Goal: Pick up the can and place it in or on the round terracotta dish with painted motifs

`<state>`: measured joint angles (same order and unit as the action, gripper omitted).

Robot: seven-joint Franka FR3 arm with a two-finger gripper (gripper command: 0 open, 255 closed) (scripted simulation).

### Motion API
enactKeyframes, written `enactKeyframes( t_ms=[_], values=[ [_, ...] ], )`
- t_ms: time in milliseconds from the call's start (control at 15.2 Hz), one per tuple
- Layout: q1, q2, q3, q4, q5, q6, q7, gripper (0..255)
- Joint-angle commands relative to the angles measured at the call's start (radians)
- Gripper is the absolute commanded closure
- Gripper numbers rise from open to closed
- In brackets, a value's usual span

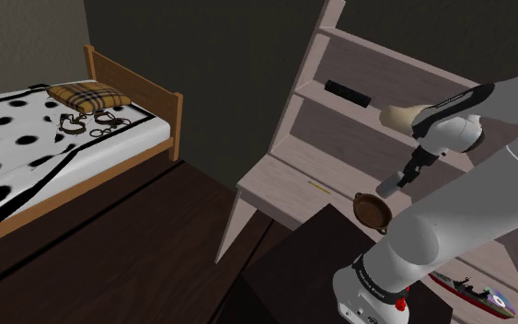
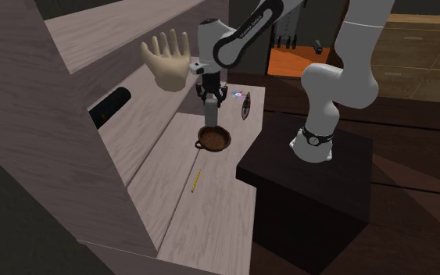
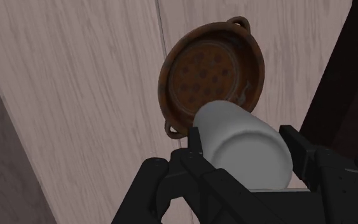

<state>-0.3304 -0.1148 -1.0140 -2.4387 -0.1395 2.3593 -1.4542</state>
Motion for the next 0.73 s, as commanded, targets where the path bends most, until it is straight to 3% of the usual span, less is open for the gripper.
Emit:
enactKeyframes(
  t_ms=[0, 330, 660],
  values=[
    [0.008, 0.039, -0.022, 0.003, 0.043, 0.023, -0.046, 255],
    [0.023, 0.144, -0.033, -0.016, 0.178, 0.097, -0.144, 255],
    [0.029, 0.263, -0.024, -0.023, 0.356, 0.154, -0.272, 255]
  ],
)
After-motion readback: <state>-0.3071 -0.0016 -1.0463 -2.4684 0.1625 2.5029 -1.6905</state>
